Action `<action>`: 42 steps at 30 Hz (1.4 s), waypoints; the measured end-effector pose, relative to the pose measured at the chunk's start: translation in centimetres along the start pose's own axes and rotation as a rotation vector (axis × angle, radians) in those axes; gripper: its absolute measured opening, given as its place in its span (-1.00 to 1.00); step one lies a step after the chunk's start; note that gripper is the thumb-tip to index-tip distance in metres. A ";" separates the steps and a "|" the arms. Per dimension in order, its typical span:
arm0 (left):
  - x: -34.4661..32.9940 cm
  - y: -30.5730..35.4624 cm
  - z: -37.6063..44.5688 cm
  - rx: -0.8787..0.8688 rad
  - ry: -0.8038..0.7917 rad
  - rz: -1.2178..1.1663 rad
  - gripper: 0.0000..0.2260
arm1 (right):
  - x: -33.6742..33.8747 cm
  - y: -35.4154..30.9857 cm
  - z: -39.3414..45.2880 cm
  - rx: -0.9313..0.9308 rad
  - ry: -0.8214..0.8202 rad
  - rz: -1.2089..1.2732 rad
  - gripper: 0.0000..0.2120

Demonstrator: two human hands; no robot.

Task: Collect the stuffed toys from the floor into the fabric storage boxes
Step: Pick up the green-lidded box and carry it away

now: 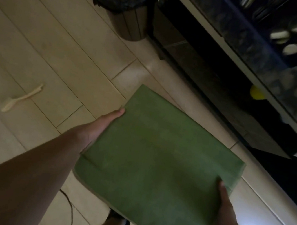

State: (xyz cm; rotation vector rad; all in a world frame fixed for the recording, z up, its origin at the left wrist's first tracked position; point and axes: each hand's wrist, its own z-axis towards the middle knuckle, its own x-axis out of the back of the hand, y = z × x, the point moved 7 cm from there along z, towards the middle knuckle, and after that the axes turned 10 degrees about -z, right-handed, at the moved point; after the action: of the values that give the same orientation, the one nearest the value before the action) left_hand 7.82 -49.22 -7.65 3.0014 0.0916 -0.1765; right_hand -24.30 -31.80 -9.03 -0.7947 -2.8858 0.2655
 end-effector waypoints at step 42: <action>-59.5 -63.2 -54.6 -0.723 -0.800 1.808 0.02 | 62.8 54.2 -65.8 0.156 0.901 0.842 -0.04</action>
State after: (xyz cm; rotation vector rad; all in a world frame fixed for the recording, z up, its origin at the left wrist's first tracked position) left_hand -49.34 17.60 45.05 1.2142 -1.8669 -0.7620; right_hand -39.36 55.22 49.30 -1.5488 -1.5856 0.1421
